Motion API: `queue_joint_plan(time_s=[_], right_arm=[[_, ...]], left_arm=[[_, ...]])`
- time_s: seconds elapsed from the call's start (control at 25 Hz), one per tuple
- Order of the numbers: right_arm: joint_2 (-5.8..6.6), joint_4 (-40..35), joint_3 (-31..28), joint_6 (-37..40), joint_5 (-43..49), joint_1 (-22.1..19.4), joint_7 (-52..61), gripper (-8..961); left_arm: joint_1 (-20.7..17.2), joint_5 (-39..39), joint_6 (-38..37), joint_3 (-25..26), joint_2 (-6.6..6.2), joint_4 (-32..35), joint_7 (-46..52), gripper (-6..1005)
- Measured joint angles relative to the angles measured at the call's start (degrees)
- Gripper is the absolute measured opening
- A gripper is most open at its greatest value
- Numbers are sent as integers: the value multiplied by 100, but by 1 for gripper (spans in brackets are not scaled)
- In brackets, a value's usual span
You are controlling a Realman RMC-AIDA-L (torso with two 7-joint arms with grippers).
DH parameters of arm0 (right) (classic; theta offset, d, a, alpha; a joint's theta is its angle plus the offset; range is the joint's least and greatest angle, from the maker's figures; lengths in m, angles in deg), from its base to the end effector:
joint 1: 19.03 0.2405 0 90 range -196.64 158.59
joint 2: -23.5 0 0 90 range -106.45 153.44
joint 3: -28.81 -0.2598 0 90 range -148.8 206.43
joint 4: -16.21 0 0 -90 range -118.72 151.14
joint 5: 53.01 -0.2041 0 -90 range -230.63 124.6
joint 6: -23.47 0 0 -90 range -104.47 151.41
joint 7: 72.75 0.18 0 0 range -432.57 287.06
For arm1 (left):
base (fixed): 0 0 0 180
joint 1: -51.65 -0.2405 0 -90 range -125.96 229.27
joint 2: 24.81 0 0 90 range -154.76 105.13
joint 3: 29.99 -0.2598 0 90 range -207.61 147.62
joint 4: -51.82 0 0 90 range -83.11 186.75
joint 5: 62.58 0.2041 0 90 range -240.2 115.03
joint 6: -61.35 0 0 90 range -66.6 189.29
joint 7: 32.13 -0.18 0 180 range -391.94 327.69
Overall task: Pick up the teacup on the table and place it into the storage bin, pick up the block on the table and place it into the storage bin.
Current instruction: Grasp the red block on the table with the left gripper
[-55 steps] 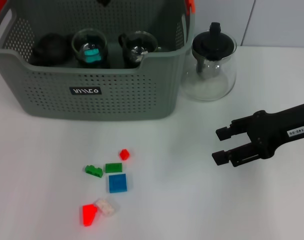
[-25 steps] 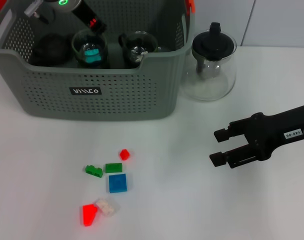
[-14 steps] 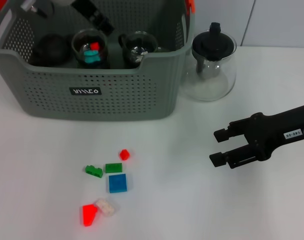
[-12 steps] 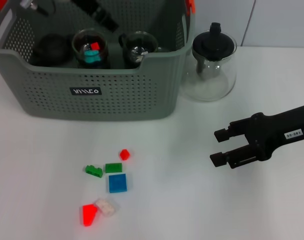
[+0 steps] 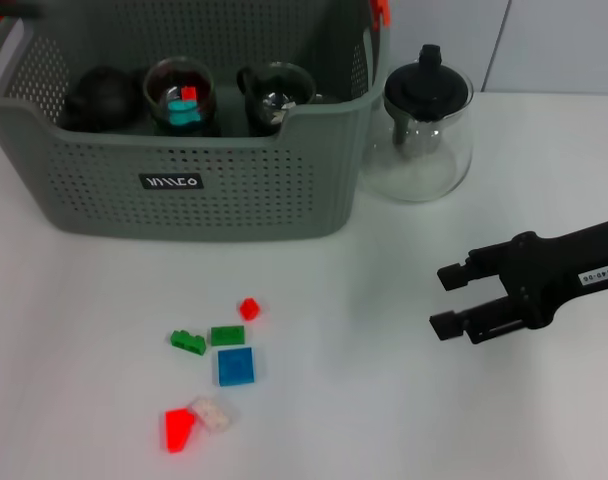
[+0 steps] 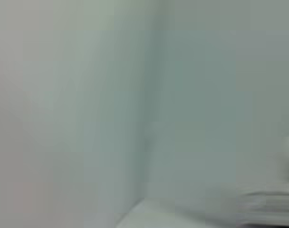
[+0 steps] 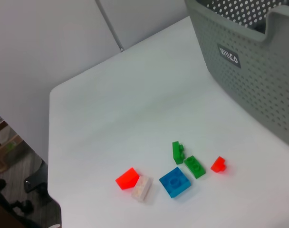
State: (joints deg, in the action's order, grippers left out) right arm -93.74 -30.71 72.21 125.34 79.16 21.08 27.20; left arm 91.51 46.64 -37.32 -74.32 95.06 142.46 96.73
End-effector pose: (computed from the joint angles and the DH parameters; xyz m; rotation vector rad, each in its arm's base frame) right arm 0.2127 0.3403 -0.0233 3.0082 -0.7369 -0.2610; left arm -0.0577 0.3665 0.0913 -2.6952 -0.4044 -0.7257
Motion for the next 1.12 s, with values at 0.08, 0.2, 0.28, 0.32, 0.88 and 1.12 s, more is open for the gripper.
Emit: queue_joint_plan(time_s=[0.08, 0.2, 0.28, 0.32, 0.88, 1.12], right_arm=[[6, 40, -18, -1, 1, -6, 4, 822], [9, 74, -30, 0, 2, -21, 35, 822], [0, 82, -35, -8, 2, -45, 43, 822], [-6, 86, -37, -14, 2, -52, 43, 821], [-11, 178, -42, -151, -8, -73, 58, 821], [-7, 177, -42, -161, -21, -50, 66, 821]], left_arm=[[-387, -760, -432, 23, -28, 103, -419, 880], [-844, -1170, -1283, 14, 42, 205, -1135, 882], [-1058, -970, -1670, -22, 148, 269, -1491, 880], [-1158, -628, -1799, -68, 211, 314, -1595, 880], [-1428, 3338, -1486, -1943, 433, -223, -1696, 876], [-1507, 4279, -853, -3050, 464, -406, -1475, 875]])
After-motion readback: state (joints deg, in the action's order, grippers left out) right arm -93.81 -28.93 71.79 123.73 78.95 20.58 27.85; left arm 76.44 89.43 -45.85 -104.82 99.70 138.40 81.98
